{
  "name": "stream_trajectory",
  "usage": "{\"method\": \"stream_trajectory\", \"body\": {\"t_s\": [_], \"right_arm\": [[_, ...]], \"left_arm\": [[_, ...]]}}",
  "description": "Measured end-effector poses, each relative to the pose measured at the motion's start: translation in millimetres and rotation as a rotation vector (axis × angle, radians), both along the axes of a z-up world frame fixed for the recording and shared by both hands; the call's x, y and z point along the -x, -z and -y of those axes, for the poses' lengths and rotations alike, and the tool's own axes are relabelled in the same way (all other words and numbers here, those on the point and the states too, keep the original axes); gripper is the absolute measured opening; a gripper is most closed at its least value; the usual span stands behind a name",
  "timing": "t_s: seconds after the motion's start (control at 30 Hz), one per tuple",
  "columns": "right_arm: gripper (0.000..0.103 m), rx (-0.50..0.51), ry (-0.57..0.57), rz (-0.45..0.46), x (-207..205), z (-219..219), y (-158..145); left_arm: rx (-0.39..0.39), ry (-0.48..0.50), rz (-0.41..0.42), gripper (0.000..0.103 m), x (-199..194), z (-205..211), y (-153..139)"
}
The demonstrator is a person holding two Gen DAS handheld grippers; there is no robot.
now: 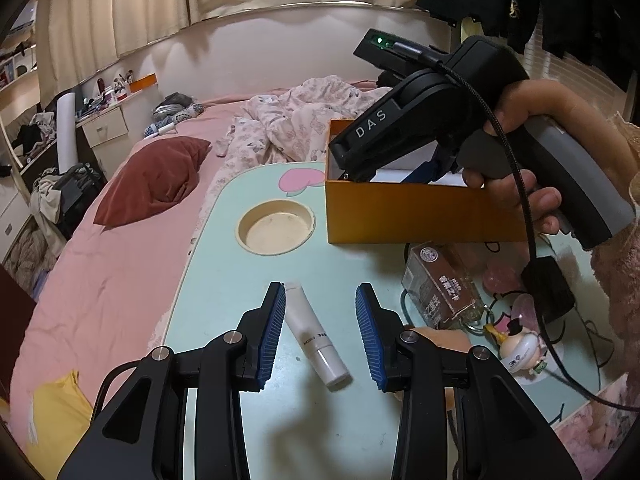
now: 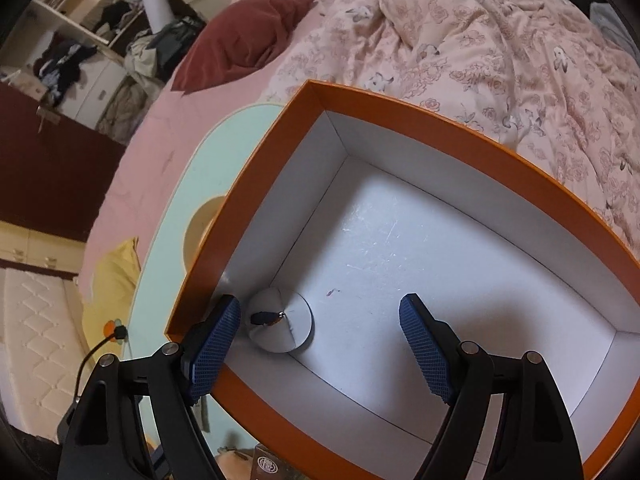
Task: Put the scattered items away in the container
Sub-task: 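Reach into the box and grasp the silver cone with the right gripper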
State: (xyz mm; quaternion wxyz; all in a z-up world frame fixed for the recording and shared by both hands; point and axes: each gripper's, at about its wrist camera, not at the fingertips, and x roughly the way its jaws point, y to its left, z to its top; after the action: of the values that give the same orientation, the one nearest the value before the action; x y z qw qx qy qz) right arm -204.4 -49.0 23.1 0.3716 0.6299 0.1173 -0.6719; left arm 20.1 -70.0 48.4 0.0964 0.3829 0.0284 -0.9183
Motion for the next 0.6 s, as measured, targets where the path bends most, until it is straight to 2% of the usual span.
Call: {"method": "stream_trajectory", "body": {"t_s": [0.27, 0.37, 0.43, 0.6], "right_arm": [[0.081, -0.030, -0.022, 0.023, 6.0, 3.0, 2.4], [0.063, -0.023, 0.006, 0.015, 8.6, -1.2, 0.9], [0.062, -0.011, 0.019, 0.032, 11.4, -4.3, 2.5], [0.061, -0.014, 0.025, 0.009, 13.3, -9.3, 2.2]], "left_arm": [[-0.003, 0.017, -0.013, 0.038, -1.7, -7.9, -4.5], [-0.003, 0.020, -0.012, 0.038, -2.6, -8.6, -4.9], [-0.002, 0.019, -0.009, 0.038, -2.5, -8.5, -5.0], [-0.003, 0.016, -0.007, 0.038, -2.2, -8.2, -4.5]]}}
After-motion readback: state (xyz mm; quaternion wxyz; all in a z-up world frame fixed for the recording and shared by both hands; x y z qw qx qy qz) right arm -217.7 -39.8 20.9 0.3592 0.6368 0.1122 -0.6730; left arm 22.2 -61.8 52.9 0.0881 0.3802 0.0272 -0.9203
